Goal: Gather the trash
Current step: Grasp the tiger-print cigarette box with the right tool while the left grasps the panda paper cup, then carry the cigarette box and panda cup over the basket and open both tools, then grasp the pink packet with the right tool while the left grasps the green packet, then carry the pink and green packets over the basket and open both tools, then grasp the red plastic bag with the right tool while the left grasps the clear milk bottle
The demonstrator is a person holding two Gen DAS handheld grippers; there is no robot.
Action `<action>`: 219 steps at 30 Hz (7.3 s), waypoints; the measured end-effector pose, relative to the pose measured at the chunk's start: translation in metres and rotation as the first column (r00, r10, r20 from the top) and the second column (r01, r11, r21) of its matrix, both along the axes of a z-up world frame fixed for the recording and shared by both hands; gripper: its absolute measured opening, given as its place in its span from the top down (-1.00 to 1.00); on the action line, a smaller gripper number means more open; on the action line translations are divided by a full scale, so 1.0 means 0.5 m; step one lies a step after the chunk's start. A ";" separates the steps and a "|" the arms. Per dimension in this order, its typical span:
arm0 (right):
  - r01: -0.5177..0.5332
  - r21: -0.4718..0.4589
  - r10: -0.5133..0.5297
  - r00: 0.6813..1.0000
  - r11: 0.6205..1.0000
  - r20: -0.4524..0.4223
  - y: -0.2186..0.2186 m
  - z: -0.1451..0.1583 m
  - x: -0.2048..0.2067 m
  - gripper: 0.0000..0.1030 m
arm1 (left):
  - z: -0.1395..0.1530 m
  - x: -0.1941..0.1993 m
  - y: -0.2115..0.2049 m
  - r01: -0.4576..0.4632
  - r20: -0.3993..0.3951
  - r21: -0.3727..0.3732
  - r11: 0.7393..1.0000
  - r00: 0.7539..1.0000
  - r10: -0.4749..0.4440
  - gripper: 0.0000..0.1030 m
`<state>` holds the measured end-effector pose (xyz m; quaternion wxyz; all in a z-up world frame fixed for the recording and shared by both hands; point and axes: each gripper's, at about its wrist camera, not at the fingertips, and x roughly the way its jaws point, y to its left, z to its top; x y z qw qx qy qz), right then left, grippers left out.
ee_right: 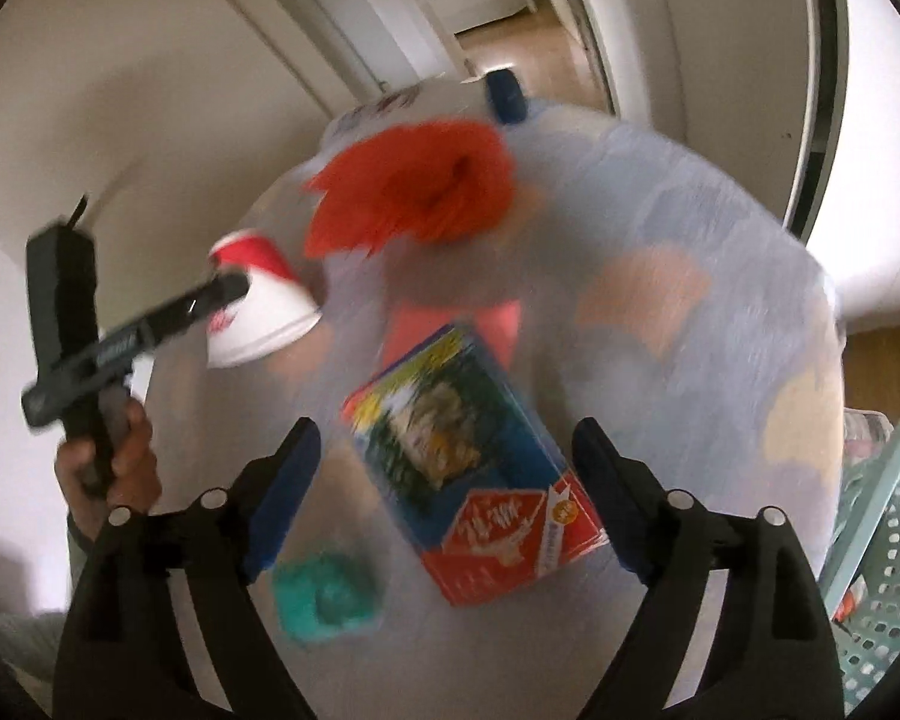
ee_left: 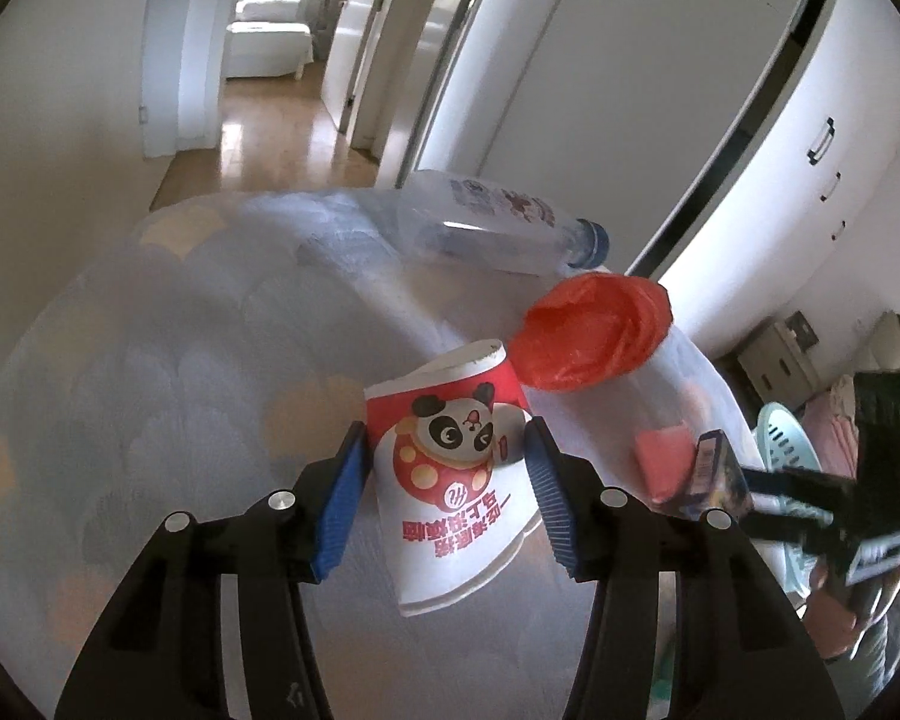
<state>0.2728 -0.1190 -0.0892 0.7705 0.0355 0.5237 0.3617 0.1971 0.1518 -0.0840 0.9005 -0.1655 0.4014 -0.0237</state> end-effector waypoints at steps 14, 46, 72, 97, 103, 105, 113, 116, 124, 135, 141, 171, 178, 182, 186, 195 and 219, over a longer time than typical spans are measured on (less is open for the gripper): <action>0.194 -0.235 -0.119 0.947 0.952 0.299 0.049 -0.032 -0.127 -0.21 | 0.014 -0.049 -0.061 0.061 0.014 0.013 0.998 0.998 -0.061 0.02; 0.774 -0.040 -0.741 0.618 0.632 0.263 -0.500 0.098 -0.234 -0.16 | 0.065 0.006 -0.681 0.514 0.074 0.133 0.847 0.847 -0.526 0.02; 0.815 -0.098 -0.798 0.579 0.571 0.168 -0.551 0.026 -0.187 -0.24 | 0.019 0.027 -0.683 0.479 0.043 0.109 0.871 0.873 -0.486 -0.33; 0.605 -0.003 -0.563 0.743 0.796 0.361 -0.235 0.125 -0.235 -0.13 | -0.050 -0.120 -0.290 0.285 -0.016 0.008 0.958 0.958 -0.285 -0.50; 0.531 0.006 -0.500 0.794 0.847 0.345 -0.165 0.106 -0.219 -0.06 | -0.081 -0.127 -0.310 0.318 -0.053 0.071 0.945 0.948 -0.315 -0.49; 0.502 0.002 -0.470 0.808 0.865 0.355 -0.137 0.104 -0.210 -0.06 | -0.086 -0.128 -0.321 0.325 -0.064 0.108 0.939 0.945 -0.320 -0.47; 0.386 -0.071 -0.327 0.854 0.920 0.404 -0.028 0.088 -0.161 -0.06 | -0.102 -0.127 -0.334 0.311 -0.084 0.202 0.929 0.950 -0.300 0.27; 0.338 -0.124 -0.266 0.880 0.933 0.395 0.012 0.067 -0.135 -0.06 | -0.094 -0.127 -0.309 0.286 -0.069 0.176 0.942 0.958 -0.278 0.27; 0.254 -0.240 -0.160 0.923 0.937 0.351 0.069 -0.012 -0.068 -0.07 | -0.081 -0.108 -0.175 0.086 0.004 0.185 0.979 0.996 -0.088 0.27; 0.184 -0.266 -0.091 0.941 0.946 0.325 0.121 -0.033 0.013 -0.29 | -0.096 -0.104 -0.148 0.024 0.031 0.210 0.977 0.999 -0.031 0.27; 0.164 -0.272 -0.065 0.939 0.948 0.338 0.140 -0.037 0.020 -0.16 | -0.098 -0.106 -0.160 0.024 0.027 0.220 0.975 0.999 -0.031 0.27; 0.627 0.017 -0.581 0.711 0.779 0.397 -0.384 0.198 -0.161 0.04 | 0.093 -0.050 -0.526 0.426 0.166 0.200 0.883 0.873 -0.459 0.27; 0.782 -0.035 -0.741 0.602 0.622 0.297 -0.519 0.119 -0.186 0.04 | 0.043 0.015 -0.659 0.536 0.091 0.124 0.835 0.832 -0.548 0.27; 0.822 -0.046 -0.793 0.560 0.567 0.241 -0.571 0.076 -0.192 0.04 | -0.002 0.039 -0.720 0.577 0.038 0.125 0.807 0.810 -0.585 0.27; 0.846 -0.053 -0.821 0.529 0.531 0.212 -0.618 0.056 -0.203 0.04 | -0.045 0.064 -0.763 0.609 -0.015 0.109 0.786 0.791 -0.611 0.27; 0.846 -0.049 -0.829 0.530 0.530 0.180 -0.628 0.029 -0.179 -0.01 | -0.074 0.095 -0.797 0.619 -0.036 0.101 0.779 0.785 -0.619 0.11; 0.749 -0.002 -0.720 0.638 0.663 0.272 -0.463 0.123 -0.218 -0.07 | 0.060 -0.013 -0.591 0.508 0.135 0.100 0.855 0.845 -0.518 -0.19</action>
